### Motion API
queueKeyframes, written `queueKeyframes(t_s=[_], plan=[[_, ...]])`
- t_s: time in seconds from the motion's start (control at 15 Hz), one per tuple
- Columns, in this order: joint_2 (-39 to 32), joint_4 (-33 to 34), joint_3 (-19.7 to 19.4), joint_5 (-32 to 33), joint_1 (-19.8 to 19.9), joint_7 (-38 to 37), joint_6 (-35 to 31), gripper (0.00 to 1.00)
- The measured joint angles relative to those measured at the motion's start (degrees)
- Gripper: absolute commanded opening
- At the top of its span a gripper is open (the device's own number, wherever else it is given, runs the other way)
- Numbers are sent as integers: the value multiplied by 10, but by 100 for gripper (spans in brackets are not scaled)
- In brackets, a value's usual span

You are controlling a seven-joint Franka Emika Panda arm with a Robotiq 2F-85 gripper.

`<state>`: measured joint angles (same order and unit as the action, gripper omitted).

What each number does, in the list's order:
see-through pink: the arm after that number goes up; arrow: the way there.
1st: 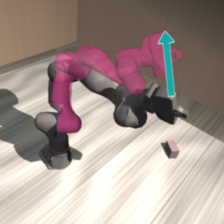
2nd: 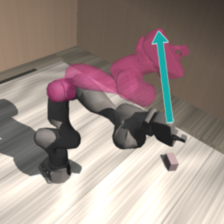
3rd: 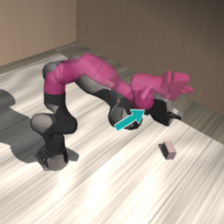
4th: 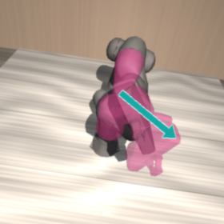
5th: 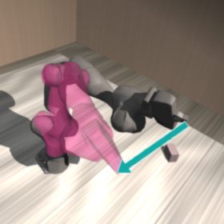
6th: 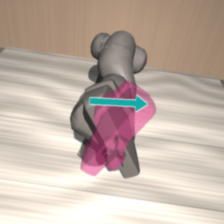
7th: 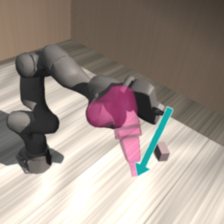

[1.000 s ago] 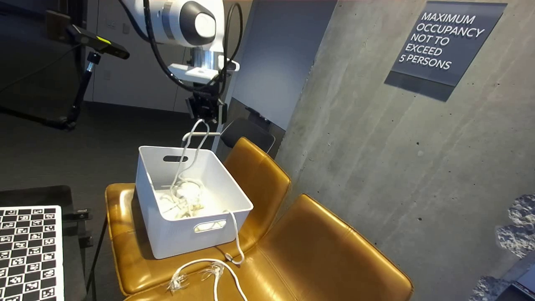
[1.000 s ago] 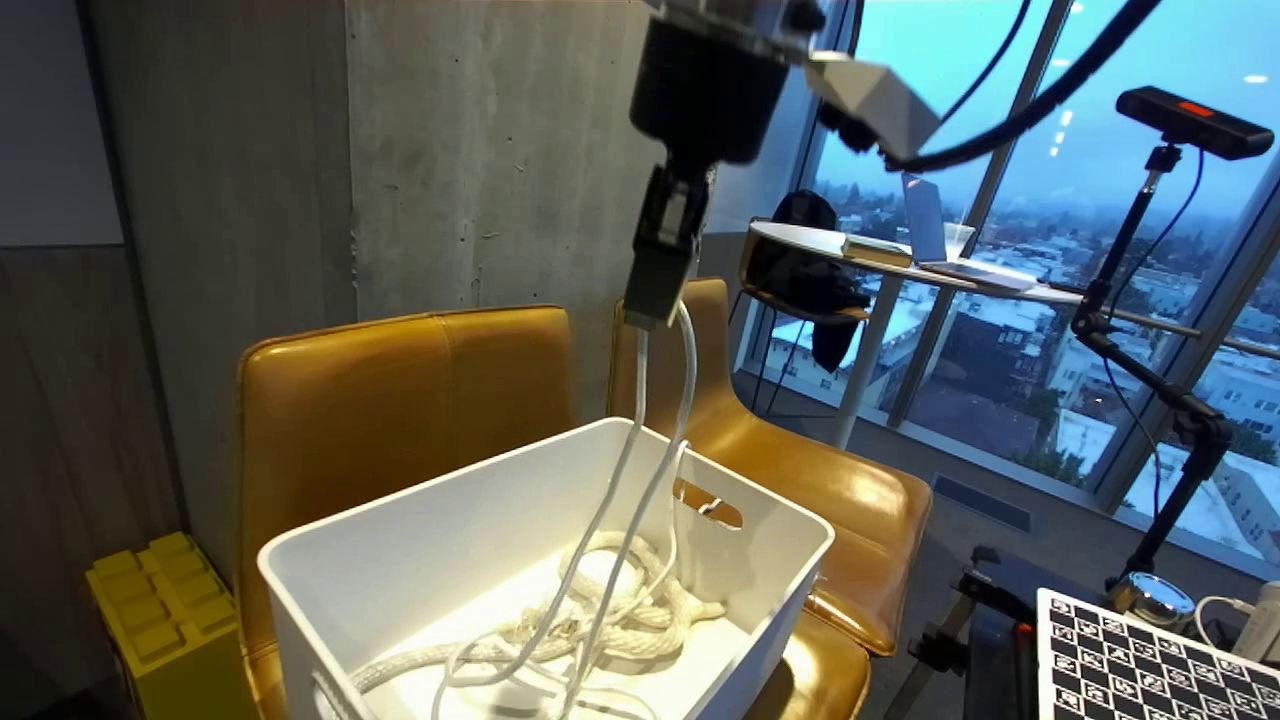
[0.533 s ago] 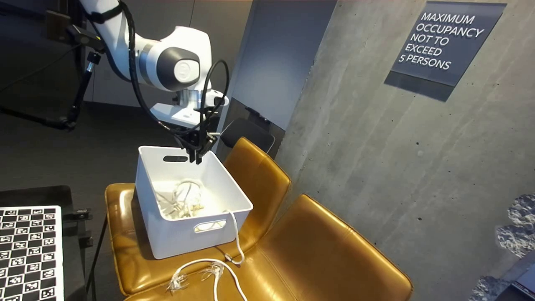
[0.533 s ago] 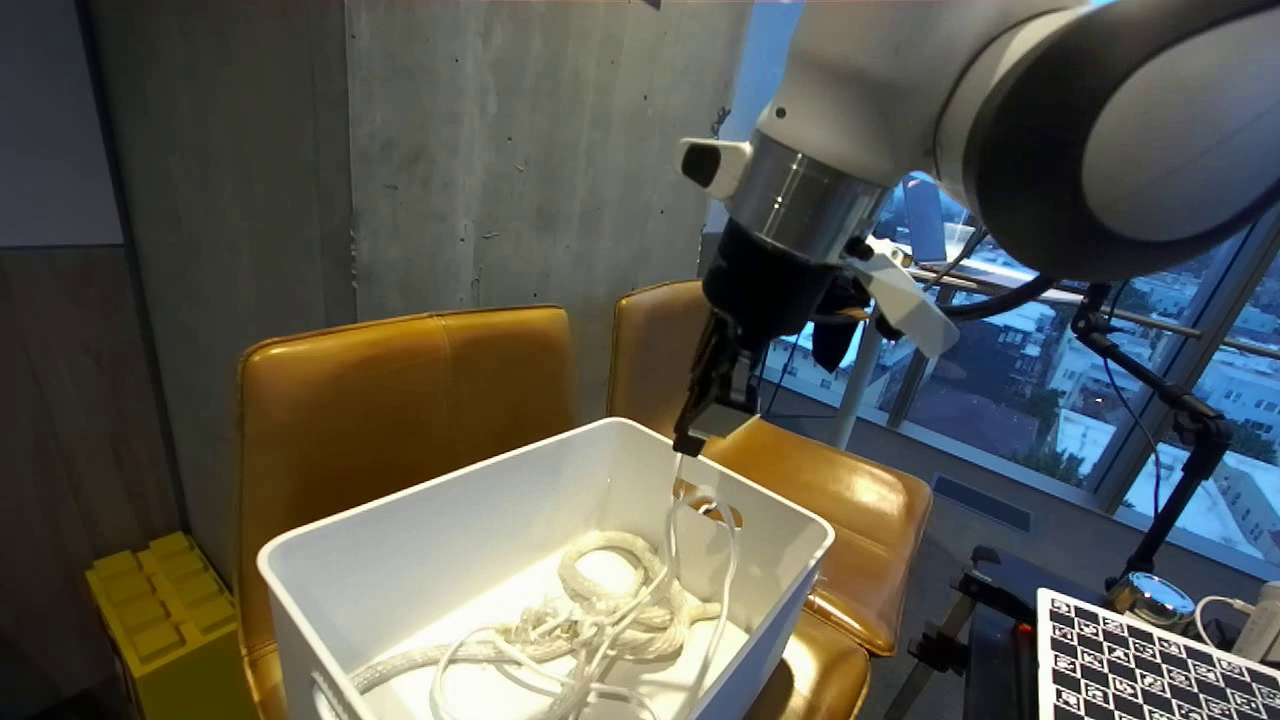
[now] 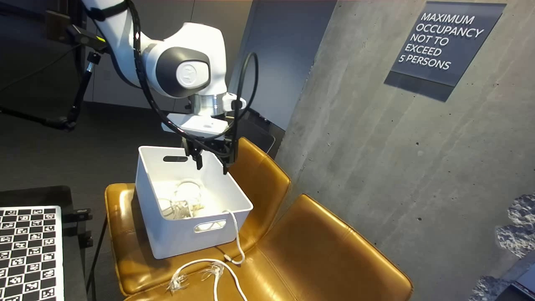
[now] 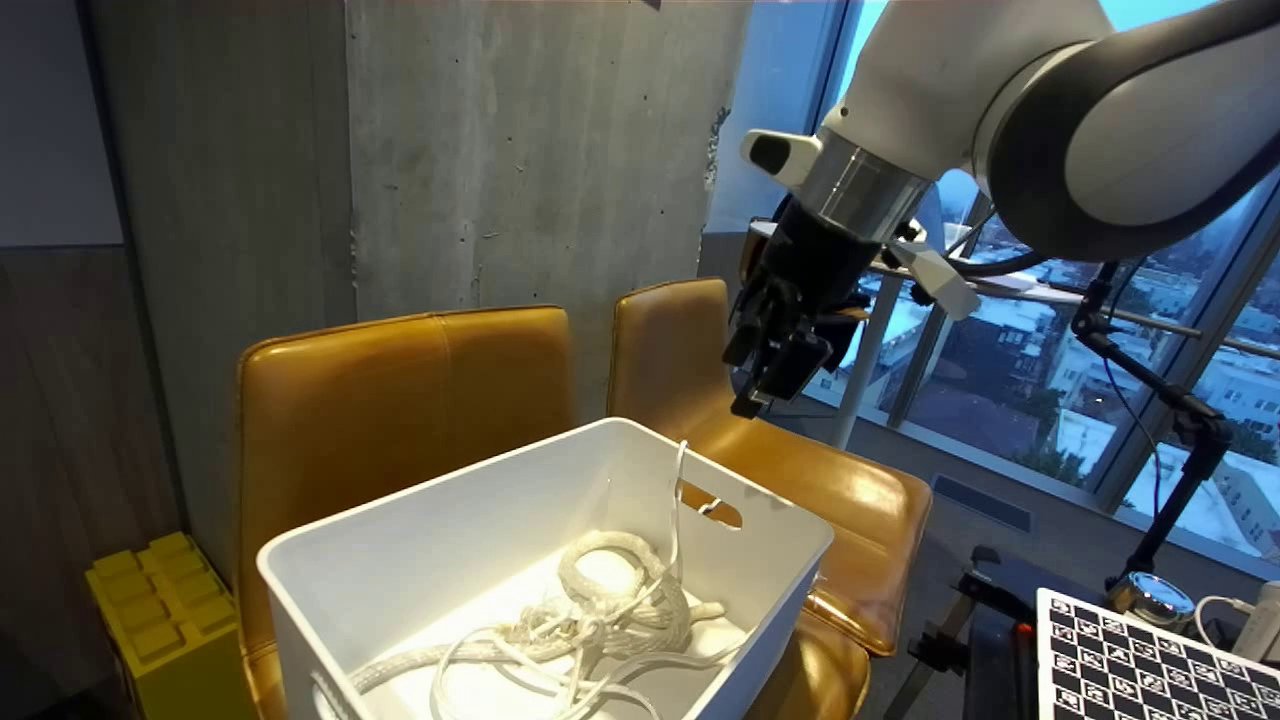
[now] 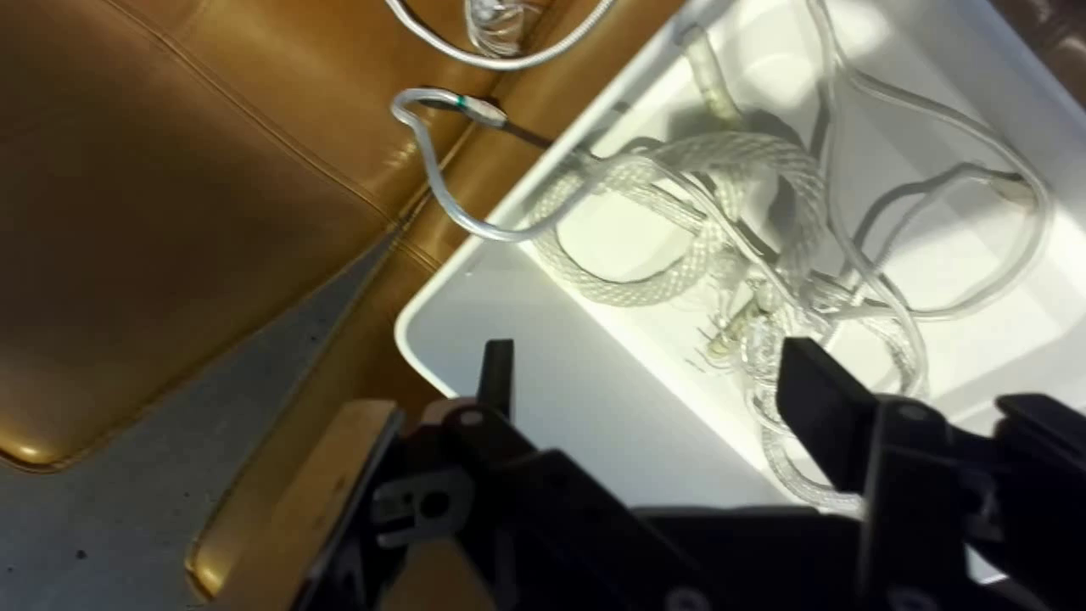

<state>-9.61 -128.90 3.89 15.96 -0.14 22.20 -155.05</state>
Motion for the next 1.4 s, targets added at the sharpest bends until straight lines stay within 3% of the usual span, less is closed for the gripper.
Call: queueKeyframes(t_s=[0.33,0.6,1.0,1.4], plan=[[-39,38,-13,-45,66,126,0,100],[-111,90,-13,-56,92,201,7,100],[-212,184,-5,-54,97,291,54,100],[-292,235,-5,-34,83,326,55,100]])
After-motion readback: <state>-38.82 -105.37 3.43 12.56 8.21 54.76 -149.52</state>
